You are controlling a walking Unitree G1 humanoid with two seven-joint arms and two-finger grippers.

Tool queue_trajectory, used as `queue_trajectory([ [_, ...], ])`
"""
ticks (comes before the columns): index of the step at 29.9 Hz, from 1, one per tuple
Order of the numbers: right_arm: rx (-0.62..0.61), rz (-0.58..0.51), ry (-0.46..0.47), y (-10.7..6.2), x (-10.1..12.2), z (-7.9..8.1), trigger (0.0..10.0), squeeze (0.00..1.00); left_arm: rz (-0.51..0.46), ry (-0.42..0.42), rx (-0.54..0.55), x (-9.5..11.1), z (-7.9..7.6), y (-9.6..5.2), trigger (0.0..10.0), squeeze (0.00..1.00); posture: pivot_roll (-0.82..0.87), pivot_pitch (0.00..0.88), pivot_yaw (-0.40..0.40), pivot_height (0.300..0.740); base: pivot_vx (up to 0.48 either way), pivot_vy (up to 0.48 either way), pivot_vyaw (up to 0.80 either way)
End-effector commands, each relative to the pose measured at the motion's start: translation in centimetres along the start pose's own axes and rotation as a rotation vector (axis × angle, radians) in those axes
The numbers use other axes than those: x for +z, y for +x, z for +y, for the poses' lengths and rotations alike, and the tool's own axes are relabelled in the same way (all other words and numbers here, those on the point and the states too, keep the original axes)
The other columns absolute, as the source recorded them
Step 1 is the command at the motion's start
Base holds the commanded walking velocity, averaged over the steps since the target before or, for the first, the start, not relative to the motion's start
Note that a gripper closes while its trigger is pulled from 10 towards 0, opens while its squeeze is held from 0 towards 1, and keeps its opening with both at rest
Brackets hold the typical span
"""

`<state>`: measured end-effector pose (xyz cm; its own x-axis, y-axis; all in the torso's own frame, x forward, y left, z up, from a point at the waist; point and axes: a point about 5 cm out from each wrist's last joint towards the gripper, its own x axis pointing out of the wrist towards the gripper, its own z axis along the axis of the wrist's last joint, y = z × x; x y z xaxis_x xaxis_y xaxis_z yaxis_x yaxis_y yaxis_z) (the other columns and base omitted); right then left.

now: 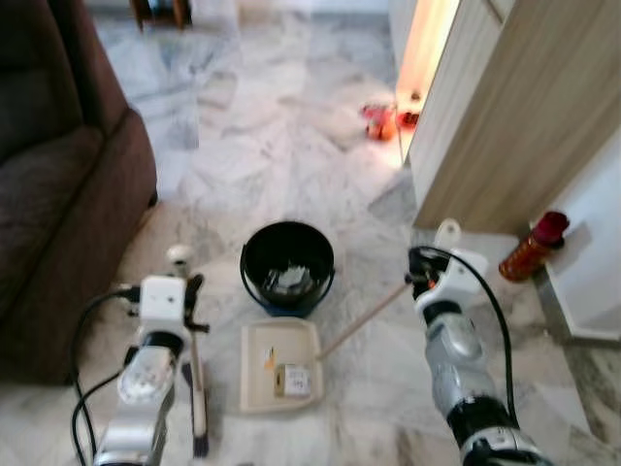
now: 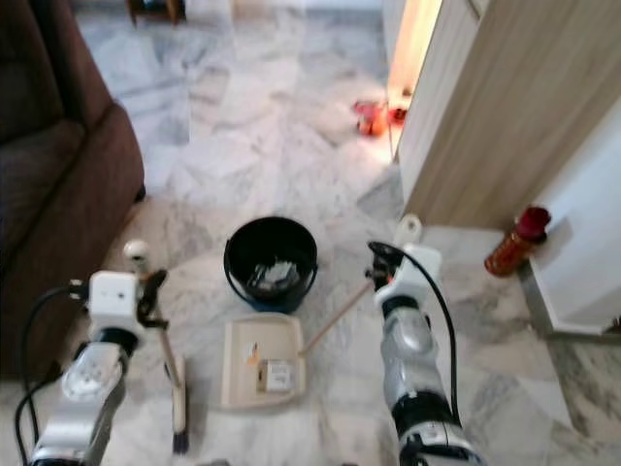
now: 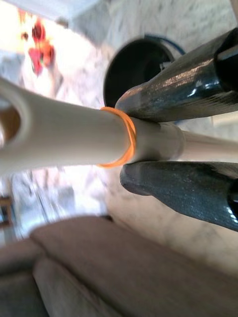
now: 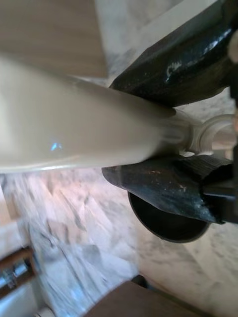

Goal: Sweep floor

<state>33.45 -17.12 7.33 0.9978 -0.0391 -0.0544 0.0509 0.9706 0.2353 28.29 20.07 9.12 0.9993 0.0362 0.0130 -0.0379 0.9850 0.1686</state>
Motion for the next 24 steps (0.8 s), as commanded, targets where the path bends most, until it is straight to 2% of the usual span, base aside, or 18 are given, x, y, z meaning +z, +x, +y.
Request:
queue_trajectory([
  [1,0.015,-0.036,0.002,0.2,0.6,0.5,10.0,0.00,0.018,-0.003,0.010,-0.6,0.5,-0.5,10.0,0.00,0.16,0.129,-0.010,0.740,0.000,0.000,0.00],
  [16,0.025,-0.087,-0.023,-0.5,1.7,0.0,10.0,0.00,0.041,-0.004,-0.005,-1.0,0.2,-0.7,10.0,0.00,0.15,0.153,-0.004,0.740,0.000,0.000,0.00],
  [24,0.081,-0.136,-0.056,-1.8,3.4,1.0,10.0,0.00,0.049,-0.005,-0.014,-1.0,0.1,-0.6,10.0,0.00,0.13,0.165,0.002,0.740,0.000,0.000,0.00],
])
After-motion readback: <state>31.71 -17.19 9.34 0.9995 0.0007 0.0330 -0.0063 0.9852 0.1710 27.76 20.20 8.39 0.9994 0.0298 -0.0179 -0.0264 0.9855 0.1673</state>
